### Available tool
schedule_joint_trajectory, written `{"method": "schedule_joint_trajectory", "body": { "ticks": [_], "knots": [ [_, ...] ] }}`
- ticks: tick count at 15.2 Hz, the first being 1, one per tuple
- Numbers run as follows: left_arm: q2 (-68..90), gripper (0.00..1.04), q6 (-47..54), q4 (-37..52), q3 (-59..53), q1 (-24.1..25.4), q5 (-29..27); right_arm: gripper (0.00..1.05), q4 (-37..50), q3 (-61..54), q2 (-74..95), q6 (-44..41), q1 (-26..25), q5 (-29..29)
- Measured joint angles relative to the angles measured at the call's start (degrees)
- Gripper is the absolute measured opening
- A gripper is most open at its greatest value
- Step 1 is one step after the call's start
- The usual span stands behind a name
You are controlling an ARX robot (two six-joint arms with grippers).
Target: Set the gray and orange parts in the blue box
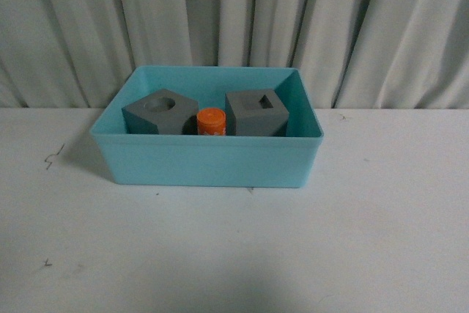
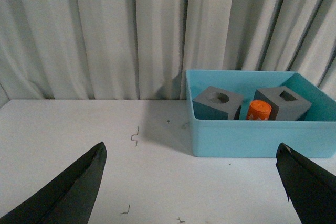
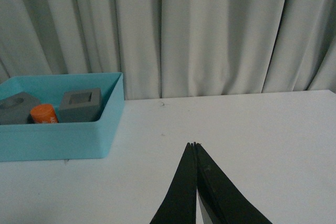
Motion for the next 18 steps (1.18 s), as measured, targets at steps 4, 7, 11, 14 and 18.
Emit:
{"method": "schedule_joint_trajectory", "body": {
  "ticks": [4,7,11,14,18],
  "knots": [
    [0.0,0.98,0.0,0.0,0.0,0.0,0.0,0.19,0.0,0.0,0.0,0.0,0.0,0.0],
    [0.0,0.98,0.0,0.0,0.0,0.0,0.0,0.52,0.0,0.0,0.0,0.0,0.0,0.0],
    [0.0,0.98,0.0,0.0,0.0,0.0,0.0,0.94,0.0,0.0,0.0,0.0,0.0,0.0],
    [0.0,0.98,0.0,0.0,0.0,0.0,0.0,0.98,0.0,0.0,0.0,0.0,0.0,0.0],
    [0.0,0.98,0.0,0.0,0.0,0.0,0.0,0.98,0.0,0.0,0.0,0.0,0.0,0.0]
  ]
}}
